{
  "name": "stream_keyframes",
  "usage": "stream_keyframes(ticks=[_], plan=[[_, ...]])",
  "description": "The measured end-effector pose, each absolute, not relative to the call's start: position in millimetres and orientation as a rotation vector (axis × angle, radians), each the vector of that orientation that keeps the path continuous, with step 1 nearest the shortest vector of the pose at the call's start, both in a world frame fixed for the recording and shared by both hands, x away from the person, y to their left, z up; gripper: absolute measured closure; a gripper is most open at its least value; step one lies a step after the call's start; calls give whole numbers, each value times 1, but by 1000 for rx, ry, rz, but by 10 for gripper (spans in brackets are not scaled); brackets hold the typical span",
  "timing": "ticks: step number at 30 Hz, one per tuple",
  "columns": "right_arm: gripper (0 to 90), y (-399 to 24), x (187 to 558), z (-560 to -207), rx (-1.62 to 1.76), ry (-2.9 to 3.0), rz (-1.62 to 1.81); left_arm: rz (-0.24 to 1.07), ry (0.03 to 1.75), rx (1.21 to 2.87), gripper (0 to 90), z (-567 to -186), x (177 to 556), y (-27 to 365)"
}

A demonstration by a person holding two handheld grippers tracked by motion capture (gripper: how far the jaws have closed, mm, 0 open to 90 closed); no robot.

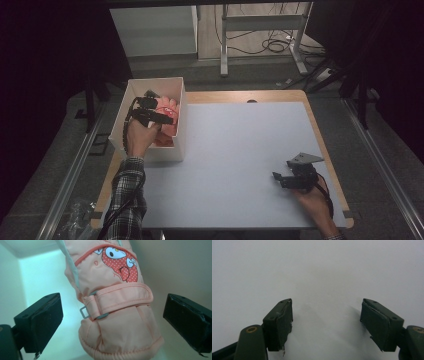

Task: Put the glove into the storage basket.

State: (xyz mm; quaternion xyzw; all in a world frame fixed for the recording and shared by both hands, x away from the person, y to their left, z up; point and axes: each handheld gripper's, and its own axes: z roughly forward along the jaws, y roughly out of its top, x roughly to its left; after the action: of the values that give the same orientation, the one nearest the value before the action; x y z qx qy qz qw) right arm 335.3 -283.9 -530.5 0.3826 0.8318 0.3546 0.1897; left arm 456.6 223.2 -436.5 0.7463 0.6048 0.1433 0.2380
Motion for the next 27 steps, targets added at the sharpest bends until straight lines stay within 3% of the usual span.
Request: stream_keyframes(ticks=[27], plan=[[264,-284,335,-530,1074,2338,994,473,1349,2042,25,-396,414,200]])
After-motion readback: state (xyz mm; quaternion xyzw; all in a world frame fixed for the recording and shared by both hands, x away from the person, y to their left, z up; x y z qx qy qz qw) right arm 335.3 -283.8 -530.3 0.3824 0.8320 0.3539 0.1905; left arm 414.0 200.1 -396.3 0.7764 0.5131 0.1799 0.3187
